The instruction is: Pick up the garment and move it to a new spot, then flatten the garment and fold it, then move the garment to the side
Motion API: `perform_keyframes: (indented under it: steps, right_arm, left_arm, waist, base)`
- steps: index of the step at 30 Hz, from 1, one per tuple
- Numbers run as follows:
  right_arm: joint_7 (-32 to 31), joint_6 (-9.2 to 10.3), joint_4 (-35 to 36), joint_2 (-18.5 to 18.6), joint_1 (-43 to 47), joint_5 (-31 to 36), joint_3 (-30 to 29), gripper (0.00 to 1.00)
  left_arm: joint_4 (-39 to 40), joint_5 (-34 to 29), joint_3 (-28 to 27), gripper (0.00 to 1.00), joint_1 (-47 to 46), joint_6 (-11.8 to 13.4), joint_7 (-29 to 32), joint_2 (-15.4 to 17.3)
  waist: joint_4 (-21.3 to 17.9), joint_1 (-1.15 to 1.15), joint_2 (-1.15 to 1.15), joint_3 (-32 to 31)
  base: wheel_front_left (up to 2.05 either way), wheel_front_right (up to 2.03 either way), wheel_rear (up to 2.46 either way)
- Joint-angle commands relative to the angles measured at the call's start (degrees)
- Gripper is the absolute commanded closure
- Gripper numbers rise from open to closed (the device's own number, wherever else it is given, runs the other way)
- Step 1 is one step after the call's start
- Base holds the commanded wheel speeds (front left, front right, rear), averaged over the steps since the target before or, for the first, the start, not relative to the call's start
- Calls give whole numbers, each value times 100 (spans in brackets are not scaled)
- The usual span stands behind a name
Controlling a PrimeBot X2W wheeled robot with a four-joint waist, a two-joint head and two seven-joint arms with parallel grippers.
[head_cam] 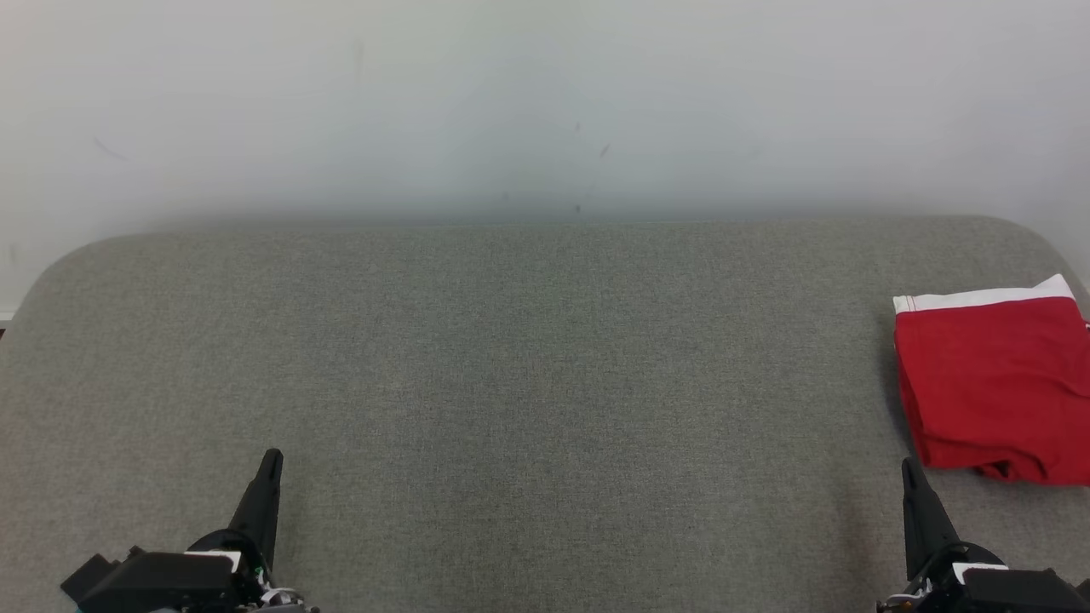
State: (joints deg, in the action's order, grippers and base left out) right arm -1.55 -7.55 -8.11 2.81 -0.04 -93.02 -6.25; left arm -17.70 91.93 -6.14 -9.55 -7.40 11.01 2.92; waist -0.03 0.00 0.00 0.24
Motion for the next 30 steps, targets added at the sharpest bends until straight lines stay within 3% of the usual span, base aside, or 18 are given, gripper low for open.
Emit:
perform_keyframes:
  steps: [1,30]
  right_arm:
    - [-19,12,20,13,-49,-13,-2,100]
    - [-18,12,20,13,-49,-14,-1,100]
  left_arm:
    - [-3,29,-22,100,-61,-16,20,-8]
    - [-2,29,-20,100,-60,-16,19,-8]
  waist:
    - [0,0,0,-1]
    - [0,0,0,-1]
  base:
    - [0,0,0]
    - [0,0,0]
